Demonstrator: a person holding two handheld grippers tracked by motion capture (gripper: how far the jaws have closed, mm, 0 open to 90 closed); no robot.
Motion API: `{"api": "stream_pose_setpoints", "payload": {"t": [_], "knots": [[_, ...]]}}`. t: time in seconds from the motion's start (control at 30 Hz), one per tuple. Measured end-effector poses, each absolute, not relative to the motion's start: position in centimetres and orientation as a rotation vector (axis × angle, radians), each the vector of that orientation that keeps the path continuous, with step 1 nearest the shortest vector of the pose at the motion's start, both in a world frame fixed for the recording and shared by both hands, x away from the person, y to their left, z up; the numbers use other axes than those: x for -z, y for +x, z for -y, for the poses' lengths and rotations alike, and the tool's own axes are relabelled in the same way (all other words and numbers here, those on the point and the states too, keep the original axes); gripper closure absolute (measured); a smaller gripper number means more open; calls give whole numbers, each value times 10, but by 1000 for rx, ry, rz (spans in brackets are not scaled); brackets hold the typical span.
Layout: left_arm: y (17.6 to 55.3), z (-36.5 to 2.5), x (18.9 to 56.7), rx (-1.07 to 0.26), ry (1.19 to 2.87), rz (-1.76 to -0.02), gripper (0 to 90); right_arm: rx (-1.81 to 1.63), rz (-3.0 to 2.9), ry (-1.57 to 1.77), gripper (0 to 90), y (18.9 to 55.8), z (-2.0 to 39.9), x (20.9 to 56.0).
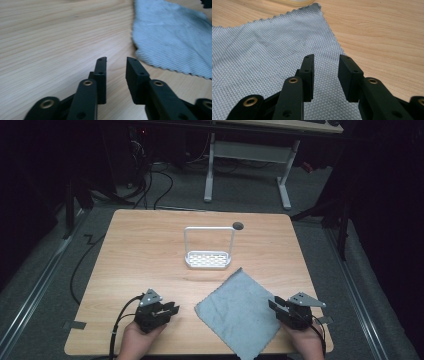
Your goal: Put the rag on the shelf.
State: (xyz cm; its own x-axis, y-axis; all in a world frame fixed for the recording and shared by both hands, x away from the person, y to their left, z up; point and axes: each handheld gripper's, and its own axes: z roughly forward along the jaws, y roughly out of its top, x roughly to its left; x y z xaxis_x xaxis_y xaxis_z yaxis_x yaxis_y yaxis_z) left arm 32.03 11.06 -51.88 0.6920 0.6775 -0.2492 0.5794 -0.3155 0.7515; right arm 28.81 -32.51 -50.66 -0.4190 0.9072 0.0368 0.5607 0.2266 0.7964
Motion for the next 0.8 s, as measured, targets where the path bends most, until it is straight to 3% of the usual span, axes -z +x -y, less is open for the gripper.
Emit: {"api": "stream_pose_setpoints", "payload": {"t": [0.2, 0.43, 0.6, 0.8], "knots": [[316, -60, 519, -85, 2101, -837, 861, -1050, -2074, 1357, 701, 289, 328, 509], [308, -8, 526, -71, 2208, -711, 850, -1059, -2075, 1336, 737, 289, 328, 508], [308, -13, 528, -85, 2208, -718, 900, -1065, -2086, 1312, 807, 288, 326, 506], [324, -47, 529, -115, 2167, -812, 900, -1070, -2100, 1290, 811, 287, 322, 506]]}}
